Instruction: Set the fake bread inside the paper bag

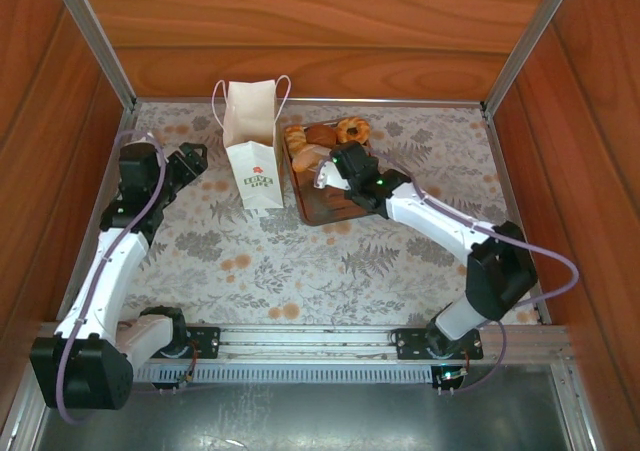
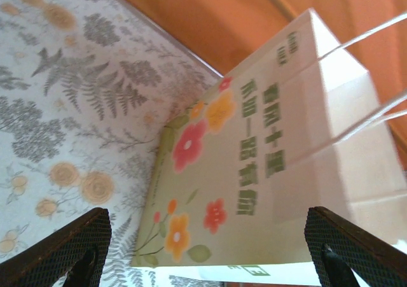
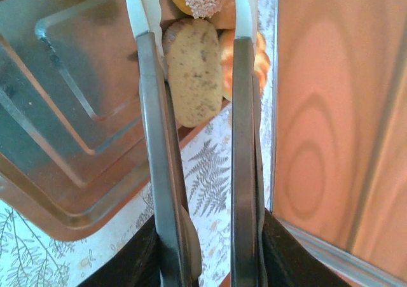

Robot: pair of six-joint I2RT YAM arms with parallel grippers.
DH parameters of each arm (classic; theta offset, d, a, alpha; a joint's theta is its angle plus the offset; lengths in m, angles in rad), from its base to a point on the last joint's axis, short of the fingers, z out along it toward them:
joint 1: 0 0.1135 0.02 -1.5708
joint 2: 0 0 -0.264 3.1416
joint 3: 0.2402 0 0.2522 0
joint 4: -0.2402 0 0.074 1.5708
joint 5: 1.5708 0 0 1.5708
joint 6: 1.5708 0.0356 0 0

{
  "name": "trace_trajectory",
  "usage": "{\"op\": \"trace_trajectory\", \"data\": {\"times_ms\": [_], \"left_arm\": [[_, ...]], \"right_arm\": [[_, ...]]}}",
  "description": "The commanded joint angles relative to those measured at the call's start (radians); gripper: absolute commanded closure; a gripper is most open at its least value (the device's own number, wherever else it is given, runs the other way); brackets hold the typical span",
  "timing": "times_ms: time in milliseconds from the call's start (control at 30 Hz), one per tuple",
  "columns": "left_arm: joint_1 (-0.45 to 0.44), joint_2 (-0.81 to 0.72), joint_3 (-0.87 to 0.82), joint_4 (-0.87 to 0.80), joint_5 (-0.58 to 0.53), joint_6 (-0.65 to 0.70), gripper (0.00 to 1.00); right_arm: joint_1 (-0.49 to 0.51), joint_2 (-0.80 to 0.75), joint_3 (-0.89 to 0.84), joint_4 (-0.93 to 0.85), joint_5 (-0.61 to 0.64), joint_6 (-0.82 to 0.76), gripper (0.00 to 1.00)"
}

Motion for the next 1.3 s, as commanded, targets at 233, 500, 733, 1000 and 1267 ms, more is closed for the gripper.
{"op": "trace_trajectory", "data": {"times_ms": [233,500,733,1000,1267], "left_arm": [[0.006,0.064,0.158,-0.025,0.128,0.035,0.19],[-0.017,0.171,0.264,-0.020,0.144,0.039,0.20],[-0.042,0.291,0.348,-0.004,0.176,0.033,0.21],[-0.057,0.353,0.348,0.012,0.167,0.025,0.33],[-0.057,0.342,0.285,0.045,0.152,0.019,0.46]], "right_arm": [[0.007,-0.222,0.091,-0.326,0.040,0.496,0.73],[0.030,-0.349,0.271,-0.513,-0.092,0.825,0.75],[0.091,-0.324,0.470,-0.519,-0.192,0.935,0.75],[0.189,-0.108,0.740,-0.543,-0.198,1.013,0.75],[0.232,0.129,0.951,-0.562,-0.252,1.086,0.74]]}}
